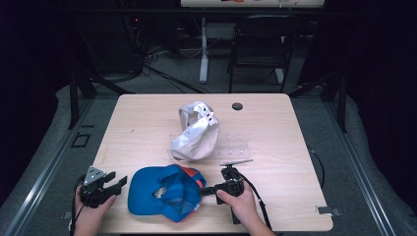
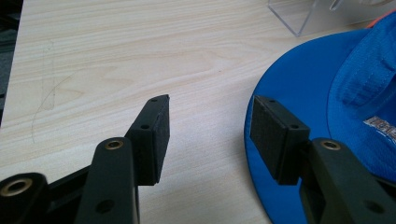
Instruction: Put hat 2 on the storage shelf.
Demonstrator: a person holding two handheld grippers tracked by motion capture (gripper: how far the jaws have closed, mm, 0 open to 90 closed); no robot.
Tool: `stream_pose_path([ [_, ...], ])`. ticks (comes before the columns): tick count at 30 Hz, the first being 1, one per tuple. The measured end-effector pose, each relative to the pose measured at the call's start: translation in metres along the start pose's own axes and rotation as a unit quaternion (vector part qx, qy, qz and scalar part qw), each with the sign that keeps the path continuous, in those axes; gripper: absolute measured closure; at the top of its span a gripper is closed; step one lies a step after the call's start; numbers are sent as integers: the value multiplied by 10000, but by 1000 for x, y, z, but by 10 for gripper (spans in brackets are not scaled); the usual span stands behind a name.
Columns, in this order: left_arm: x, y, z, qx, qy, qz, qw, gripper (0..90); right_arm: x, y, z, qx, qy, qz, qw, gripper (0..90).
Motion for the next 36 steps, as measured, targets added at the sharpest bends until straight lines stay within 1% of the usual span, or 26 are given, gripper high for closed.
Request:
stream_pose_path([
  [2, 0, 0, 0, -37, -8, 2, 10000, 483, 1, 3, 0, -6, -4, -30, 10000, 787],
  [4, 0, 0, 0, -33, -8, 0, 10000, 483, 2, 7, 0, 57, -40, -56, 10000, 787],
  [6, 0, 1, 0, -56, 7, -21, 10000, 483, 2, 10, 0, 104, -37, -50, 9999, 788],
  [7, -1, 1, 0, -62, 9, -23, 10000, 483, 2, 13, 0, 70, -60, -31, 10000, 788],
  [8, -1, 1, 1, -43, 19, -37, 10000, 483, 2, 14, 0, 144, -48, -71, 9999, 788],
  [9, -1, 1, 1, -28, 27, -33, 10000, 483, 3, 17, 0, 112, -53, -82, 9999, 788],
  [10, -1, 1, 1, -19, 32, -22, 10000, 482, 2, 18, 0, 192, -73, -103, 9997, 788],
  [12, -1, 1, 0, -15, 35, -19, 10000, 482, 3, 22, 0, 222, -80, -131, 9996, 788],
  [13, -1, 2, 0, -50, 30, -33, 10000, 482, 3, 23, 0, 267, -103, -117, 9995, 788],
  [14, 0, 0, -1, -1, 28, -15, 10000, 483, 3, 25, 0, 296, -148, -122, 9994, 788],
  [15, 0, 0, -2, 11, 23, 9, 10000, 482, 4, 27, 1, 296, -120, -120, 9994, 788],
  [16, 1, -2, -3, 36, 17, 10, 10000, 482, 5, 29, 1, 316, -113, -94, 9994, 788],
  [17, 3, -3, -4, 16, 4, 40, 10000, 482, 5, 31, 2, 322, -107, -139, 9993, 788],
  [19, 5, -6, -6, -22, -90, 75, 9999, 483, 5, 36, 4, 392, -154, -168, 9990, 788],
  [23, 11, -12, -11, -29, -178, 148, 9997, 484, 0, 45, 3, 588, -232, -385, 9973, 789],
  [24, 12, -12, -12, -35, -208, 156, 9997, 484, -2, 47, 2, 611, -272, -470, 9967, 790],
  [25, 13, -13, -12, -25, -213, 175, 9996, 484, -4, 51, 1, 536, -265, -482, 9970, 790],
  [26, 14, -15, -13, -13, -237, 174, 9996, 484, -9, 49, 0, 816, -470, -749, 9927, 790],
  [27, 15, -15, -14, -54, -260, 208, 9994, 484, -11, 55, -1, 602, -305, -761, 9948, 790],
  [28, 15, -16, -15, -33, -279, 200, 9994, 484, -13, 58, -2, 611, -309, -786, 9946, 790],
  [29, 16, -16, -15, -54, -279, 225, 9993, 484, -17, 62, -4, 629, -307, -913, 9934, 790],
  [30, 16, -16, -16, -59, -287, 228, 9993, 484, -19, 64, -6, 649, -334, -962, 9927, 790],
  [31, 16, -17, -16, -20, -295, 228, 9993, 484, -22, 68, -8, 583, -312, -993, 9929, 790],
  [33, 17, -17, -17, -17, -311, 222, 9993, 484, -31, 75, -12, 680, -370, -1075, 9912, 790],
  [34, 17, -17, -17, -11, -319, 226, 9992, 484, -34, 80, -14, 640, -336, -1112, 9912, 790],
  [36, 18, -17, -17, -12, -309, 228, 9993, 484, -42, 88, -17, 652, -326, -1199, 9901, 790],
])
Point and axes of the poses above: each handheld gripper's, and its own axes: y roughly backward along the jaws, z roughly out of its underside, x roughly to its right, the point moved 2 cm from there along -y, roughly forward along the jaws, and after that the axes turned 8 degrees about -x, right-handed, at the moved point
